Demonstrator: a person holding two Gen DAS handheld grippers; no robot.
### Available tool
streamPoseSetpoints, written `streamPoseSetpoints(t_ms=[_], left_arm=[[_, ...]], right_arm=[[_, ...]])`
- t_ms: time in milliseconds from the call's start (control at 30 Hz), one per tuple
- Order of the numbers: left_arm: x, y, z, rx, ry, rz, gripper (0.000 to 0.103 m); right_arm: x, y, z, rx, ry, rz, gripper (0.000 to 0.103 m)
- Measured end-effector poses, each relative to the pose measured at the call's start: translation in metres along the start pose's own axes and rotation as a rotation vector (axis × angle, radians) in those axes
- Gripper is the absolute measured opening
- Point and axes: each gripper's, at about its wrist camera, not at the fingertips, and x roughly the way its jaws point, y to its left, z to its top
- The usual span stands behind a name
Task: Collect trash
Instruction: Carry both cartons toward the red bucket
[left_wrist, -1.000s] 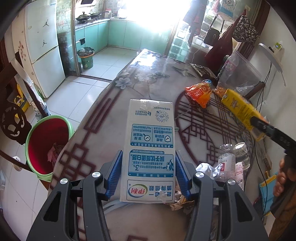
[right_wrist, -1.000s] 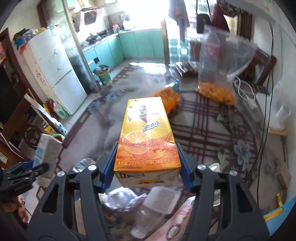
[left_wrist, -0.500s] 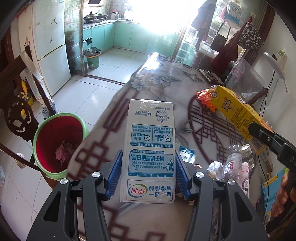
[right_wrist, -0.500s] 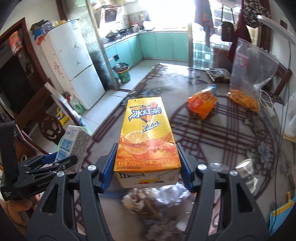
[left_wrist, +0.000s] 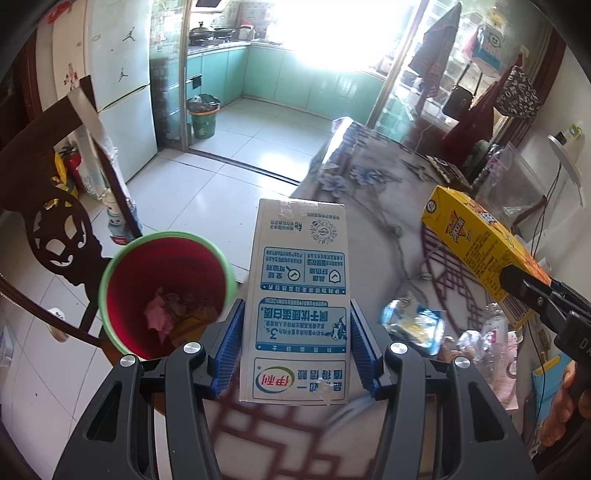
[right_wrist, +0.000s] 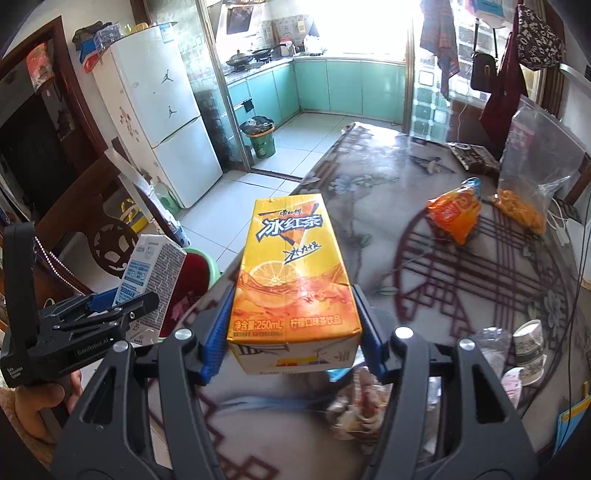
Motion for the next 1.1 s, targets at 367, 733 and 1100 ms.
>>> streamPoseSetpoints(t_ms=[367,733,1100], left_arm=[[0.003,0.071,0.013,-0.029,0.007,0.041,0.051],[0.014,0.136,0.014,-0.097,0.038,0.113,0.051],[0.025,0.162,0.017,-0.122,0.069,0.121,0.051]], right_arm=[[0.035,0.064,0.007,-0.033,0.040,0.016,0.058],[0.082,0.122,0.010,-0.115,0.107,0.055,0.058],[0.116,0.160,0.014,-0.180,0.166,0.092,0.058]])
